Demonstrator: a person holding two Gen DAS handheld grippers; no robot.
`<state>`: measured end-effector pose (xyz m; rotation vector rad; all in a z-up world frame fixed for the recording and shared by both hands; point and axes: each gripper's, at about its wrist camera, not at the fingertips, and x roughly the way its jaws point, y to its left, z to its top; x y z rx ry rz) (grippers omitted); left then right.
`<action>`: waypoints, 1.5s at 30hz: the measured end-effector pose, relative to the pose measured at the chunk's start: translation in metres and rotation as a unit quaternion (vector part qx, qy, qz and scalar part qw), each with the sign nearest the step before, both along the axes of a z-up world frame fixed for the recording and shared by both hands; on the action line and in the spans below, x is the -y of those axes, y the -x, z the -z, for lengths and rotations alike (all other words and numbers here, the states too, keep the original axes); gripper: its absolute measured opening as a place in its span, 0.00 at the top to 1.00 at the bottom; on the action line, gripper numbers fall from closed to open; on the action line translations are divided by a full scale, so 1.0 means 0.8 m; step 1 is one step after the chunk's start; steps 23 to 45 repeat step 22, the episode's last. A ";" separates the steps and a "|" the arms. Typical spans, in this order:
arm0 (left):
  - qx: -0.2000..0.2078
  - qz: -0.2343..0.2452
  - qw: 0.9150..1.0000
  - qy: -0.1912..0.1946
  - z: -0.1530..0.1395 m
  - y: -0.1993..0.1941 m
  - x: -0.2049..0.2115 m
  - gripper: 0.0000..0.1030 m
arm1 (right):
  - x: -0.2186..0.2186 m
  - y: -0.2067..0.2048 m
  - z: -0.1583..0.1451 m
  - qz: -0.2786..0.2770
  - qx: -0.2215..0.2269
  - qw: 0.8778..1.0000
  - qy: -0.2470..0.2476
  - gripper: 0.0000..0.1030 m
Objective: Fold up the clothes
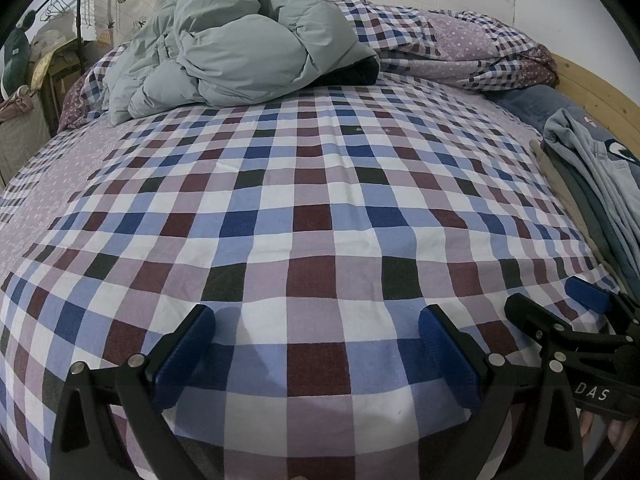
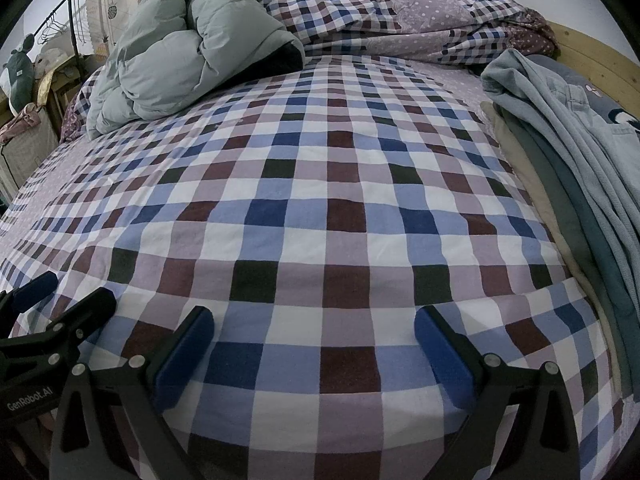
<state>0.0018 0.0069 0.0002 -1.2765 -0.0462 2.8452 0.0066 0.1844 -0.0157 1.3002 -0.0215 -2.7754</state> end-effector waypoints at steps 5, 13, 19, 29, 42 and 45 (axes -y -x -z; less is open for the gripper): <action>-0.001 0.000 1.000 -0.001 0.000 0.000 0.001 0.00 | 0.000 0.000 0.000 0.000 0.000 1.000 -0.001 0.00; -0.003 -0.002 1.000 -0.006 0.000 -0.002 0.001 0.00 | 0.000 0.000 0.000 0.000 -0.001 1.000 -0.001 0.00; -0.003 -0.002 1.000 -0.006 0.000 -0.001 0.000 0.00 | 0.000 -0.001 0.000 0.000 -0.001 1.000 0.000 0.00; -0.003 -0.003 1.000 -0.004 0.000 -0.002 -0.002 0.00 | 0.000 -0.001 0.001 0.000 -0.002 1.000 -0.001 0.00; -0.003 -0.003 1.000 -0.004 0.000 -0.002 -0.002 0.00 | 0.000 -0.001 0.001 0.000 -0.002 1.000 -0.001 0.00; -0.003 -0.003 1.000 -0.004 0.000 -0.002 -0.002 0.00 | 0.000 -0.001 0.001 0.000 -0.002 1.000 -0.001 0.00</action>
